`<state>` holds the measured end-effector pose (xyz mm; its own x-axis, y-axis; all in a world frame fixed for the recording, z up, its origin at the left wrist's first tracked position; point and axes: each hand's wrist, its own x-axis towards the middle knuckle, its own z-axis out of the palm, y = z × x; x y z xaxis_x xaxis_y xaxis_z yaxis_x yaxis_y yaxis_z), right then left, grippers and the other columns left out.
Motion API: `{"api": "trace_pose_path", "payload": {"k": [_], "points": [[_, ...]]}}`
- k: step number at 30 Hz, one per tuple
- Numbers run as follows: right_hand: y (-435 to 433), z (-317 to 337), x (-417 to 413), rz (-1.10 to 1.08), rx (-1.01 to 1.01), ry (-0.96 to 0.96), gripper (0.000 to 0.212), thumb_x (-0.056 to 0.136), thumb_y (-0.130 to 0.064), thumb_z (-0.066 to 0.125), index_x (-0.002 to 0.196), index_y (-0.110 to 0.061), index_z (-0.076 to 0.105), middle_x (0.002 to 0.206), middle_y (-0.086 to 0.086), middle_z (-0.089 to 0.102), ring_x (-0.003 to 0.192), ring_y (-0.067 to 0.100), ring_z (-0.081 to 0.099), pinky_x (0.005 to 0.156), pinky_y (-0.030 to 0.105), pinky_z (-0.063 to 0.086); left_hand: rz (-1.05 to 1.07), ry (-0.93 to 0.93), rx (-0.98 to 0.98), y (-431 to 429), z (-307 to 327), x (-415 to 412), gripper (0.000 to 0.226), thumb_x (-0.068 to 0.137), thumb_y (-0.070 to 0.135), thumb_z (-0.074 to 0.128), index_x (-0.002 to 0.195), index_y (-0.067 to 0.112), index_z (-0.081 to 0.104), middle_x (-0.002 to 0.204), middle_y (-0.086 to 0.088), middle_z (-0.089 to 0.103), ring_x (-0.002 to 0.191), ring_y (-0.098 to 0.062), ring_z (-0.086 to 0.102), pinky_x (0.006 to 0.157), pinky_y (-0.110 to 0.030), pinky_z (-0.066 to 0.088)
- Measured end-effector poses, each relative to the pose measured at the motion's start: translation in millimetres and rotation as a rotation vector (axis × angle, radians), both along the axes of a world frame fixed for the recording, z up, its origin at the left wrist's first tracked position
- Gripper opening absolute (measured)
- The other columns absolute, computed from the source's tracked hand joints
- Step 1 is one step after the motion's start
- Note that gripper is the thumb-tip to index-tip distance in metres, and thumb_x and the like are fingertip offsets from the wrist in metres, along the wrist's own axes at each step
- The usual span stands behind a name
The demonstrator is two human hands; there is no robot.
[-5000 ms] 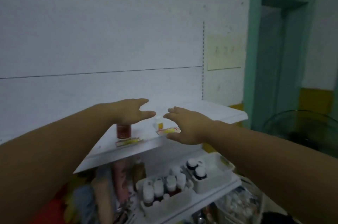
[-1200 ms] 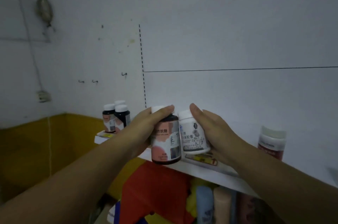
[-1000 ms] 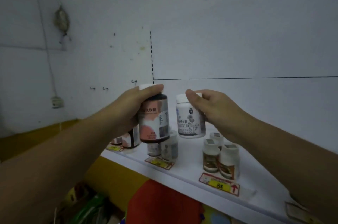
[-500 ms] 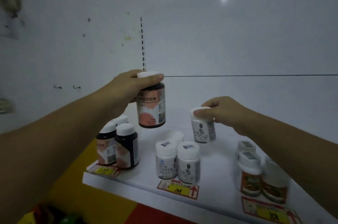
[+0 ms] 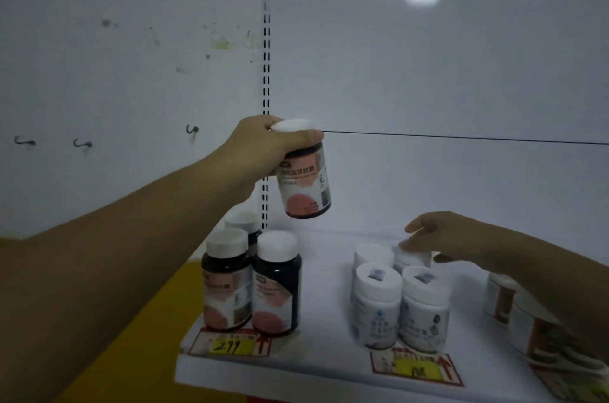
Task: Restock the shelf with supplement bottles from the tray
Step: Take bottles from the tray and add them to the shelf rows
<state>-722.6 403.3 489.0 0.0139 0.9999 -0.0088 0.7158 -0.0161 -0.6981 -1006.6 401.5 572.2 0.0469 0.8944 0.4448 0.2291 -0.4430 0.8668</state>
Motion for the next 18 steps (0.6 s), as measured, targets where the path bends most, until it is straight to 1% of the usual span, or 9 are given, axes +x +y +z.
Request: {"api": "trace_pose_path", "payload": {"k": [2, 4, 6, 8, 11, 14, 15, 16, 18], "points": [[4, 15, -11, -0.045, 0.157, -0.006, 0.040, 0.077, -0.038, 0.071, 0.110, -0.017, 0.060, 0.111, 0.004, 0.062, 0.101, 0.020, 0.058, 0.087, 0.033, 0.049, 0.002, 0.022, -0.015, 11, 0, -3, 0.036, 0.066, 0.038, 0.079, 0.093, 0.019, 0.064, 0.086, 0.000, 0.070, 0.078, -0.010, 0.066, 0.056, -0.021, 0.049], [8, 32, -33, 0.032, 0.251, 0.096, 0.033, 0.081, -0.039, 0.066, 0.105, -0.018, 0.062, 0.107, 0.003, 0.064, 0.098, 0.017, 0.060, 0.083, 0.032, 0.050, 0.008, 0.093, -0.042, 21, -2, -3, 0.029, 0.067, 0.036, 0.080, 0.085, 0.019, 0.064, 0.082, 0.001, 0.069, 0.075, -0.011, 0.066, 0.054, -0.023, 0.052], [16, 45, -59, 0.147, 0.250, 0.159, 0.026, 0.087, -0.040, 0.059, 0.102, -0.020, 0.063, 0.105, 0.001, 0.065, 0.098, 0.014, 0.061, 0.079, 0.029, 0.051, 0.029, 0.215, -0.075, 31, -6, 1, 0.031, 0.067, 0.034, 0.080, 0.084, 0.015, 0.064, 0.083, -0.002, 0.067, 0.078, -0.015, 0.065, 0.062, -0.029, 0.057], [26, 54, -81, 0.208, 0.247, 0.155, 0.026, 0.092, -0.039, 0.050, 0.104, -0.019, 0.061, 0.104, -0.001, 0.065, 0.098, 0.013, 0.061, 0.078, 0.028, 0.052, 0.091, 0.419, -0.103, 40, -12, 6, 0.044, 0.065, 0.037, 0.081, 0.092, 0.008, 0.063, 0.089, -0.007, 0.066, 0.083, -0.020, 0.064, 0.071, -0.032, 0.057], [39, 60, -104, 0.242, 0.233, 0.164, 0.029, 0.096, -0.037, 0.042, 0.105, -0.016, 0.060, 0.102, 0.001, 0.064, 0.096, 0.017, 0.061, 0.079, 0.031, 0.053, 0.170, 0.724, -0.120, 50, -20, 16, 0.055, 0.063, 0.047, 0.079, 0.096, 0.006, 0.061, 0.093, -0.008, 0.066, 0.084, -0.022, 0.062, 0.066, -0.030, 0.052], [50, 56, -117, 0.298, 0.145, 0.121, 0.023, 0.095, -0.028, 0.045, 0.099, -0.013, 0.063, 0.095, 0.003, 0.068, 0.086, 0.018, 0.067, 0.070, 0.029, 0.055, 0.221, 0.974, -0.139, 55, -26, 22, 0.050, 0.063, 0.055, 0.075, 0.075, 0.011, 0.057, 0.077, -0.004, 0.063, 0.069, -0.016, 0.057, 0.054, -0.025, 0.044], [53, 53, -120, 0.329, 0.113, 0.077, 0.021, 0.093, -0.023, 0.047, 0.097, -0.011, 0.064, 0.091, 0.003, 0.069, 0.081, 0.016, 0.068, 0.067, 0.027, 0.055, 0.243, 1.039, -0.146, 55, -27, 23, 0.050, 0.063, 0.057, 0.074, 0.068, 0.013, 0.053, 0.070, -0.002, 0.059, 0.064, -0.015, 0.053, 0.054, -0.025, 0.042], [56, 50, -122, 0.358, 0.086, 0.032, 0.020, 0.091, -0.019, 0.048, 0.096, -0.010, 0.066, 0.089, 0.003, 0.071, 0.076, 0.014, 0.069, 0.064, 0.025, 0.055, 0.270, 1.100, -0.156, 56, -29, 24, 0.051, 0.062, 0.060, 0.073, 0.063, 0.014, 0.050, 0.065, 0.000, 0.054, 0.063, -0.016, 0.051, 0.059, -0.027, 0.044], [60, 45, -127, 0.389, 0.054, -0.009, 0.020, 0.089, -0.015, 0.050, 0.094, -0.008, 0.068, 0.087, 0.003, 0.072, 0.072, 0.012, 0.070, 0.062, 0.023, 0.054, 0.310, 1.213, -0.203, 54, -33, 26, 0.054, 0.061, 0.062, 0.072, 0.060, 0.015, 0.046, 0.062, 0.000, 0.048, 0.071, -0.021, 0.054, 0.076, -0.035, 0.049]]}}
